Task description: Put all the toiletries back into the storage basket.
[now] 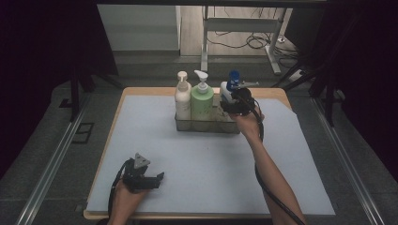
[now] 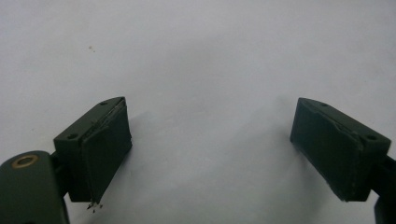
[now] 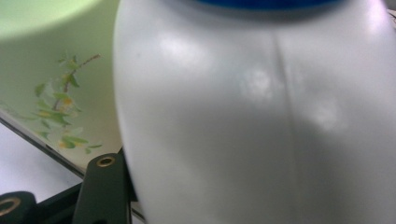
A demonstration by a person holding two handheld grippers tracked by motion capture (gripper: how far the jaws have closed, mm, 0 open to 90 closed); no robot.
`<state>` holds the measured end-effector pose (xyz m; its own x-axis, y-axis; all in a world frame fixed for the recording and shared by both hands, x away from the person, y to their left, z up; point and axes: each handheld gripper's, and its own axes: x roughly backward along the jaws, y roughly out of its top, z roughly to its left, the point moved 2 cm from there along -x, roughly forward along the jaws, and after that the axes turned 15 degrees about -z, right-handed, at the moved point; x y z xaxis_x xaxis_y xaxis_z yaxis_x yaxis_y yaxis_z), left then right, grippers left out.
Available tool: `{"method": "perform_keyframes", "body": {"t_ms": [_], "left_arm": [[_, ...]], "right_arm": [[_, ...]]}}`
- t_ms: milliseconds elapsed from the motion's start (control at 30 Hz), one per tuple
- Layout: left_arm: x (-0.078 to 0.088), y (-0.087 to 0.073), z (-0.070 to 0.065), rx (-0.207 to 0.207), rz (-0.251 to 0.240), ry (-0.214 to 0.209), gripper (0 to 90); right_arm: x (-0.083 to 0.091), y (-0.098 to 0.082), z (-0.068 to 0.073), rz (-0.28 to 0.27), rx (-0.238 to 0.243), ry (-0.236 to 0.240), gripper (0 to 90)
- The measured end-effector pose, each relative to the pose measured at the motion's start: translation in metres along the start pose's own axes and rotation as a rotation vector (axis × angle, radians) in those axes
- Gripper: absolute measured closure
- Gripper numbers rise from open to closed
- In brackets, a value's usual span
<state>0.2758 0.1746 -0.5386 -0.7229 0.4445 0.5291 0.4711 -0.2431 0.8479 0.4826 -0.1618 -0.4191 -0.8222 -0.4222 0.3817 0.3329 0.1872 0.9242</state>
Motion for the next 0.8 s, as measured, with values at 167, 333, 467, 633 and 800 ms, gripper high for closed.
{"method": "perform_keyframes", "body": {"t_ms": [167,333,467,633,800], "left_arm": [[0.0,0.0,0.0,0.001,0.0,-0.001,12.0],[0.0,0.0,-0.0001,0.002,-0.001,0.0,12.0],[0.0,0.0,-0.0001,0.001,-0.001,-0.001,12.0],[0.0,0.0001,-0.0001,0.001,0.0,0.0,12.0],[0.0,0.0001,-0.0001,0.001,0.0,0.0,12.0]], "right_arm": [[-0.0013,-0.0015,-0.0016,-0.014,-0.004,-0.003,39.8],[-0.0019,-0.0024,-0.0041,-0.021,-0.013,0.006,39.3],[-0.0025,-0.0025,-0.0041,-0.02,-0.014,0.009,38.9],[-0.0009,-0.0053,-0.006,-0.033,-0.032,0.025,35.6],[0.0012,-0.0094,-0.008,-0.043,-0.043,0.034,31.6]]}}
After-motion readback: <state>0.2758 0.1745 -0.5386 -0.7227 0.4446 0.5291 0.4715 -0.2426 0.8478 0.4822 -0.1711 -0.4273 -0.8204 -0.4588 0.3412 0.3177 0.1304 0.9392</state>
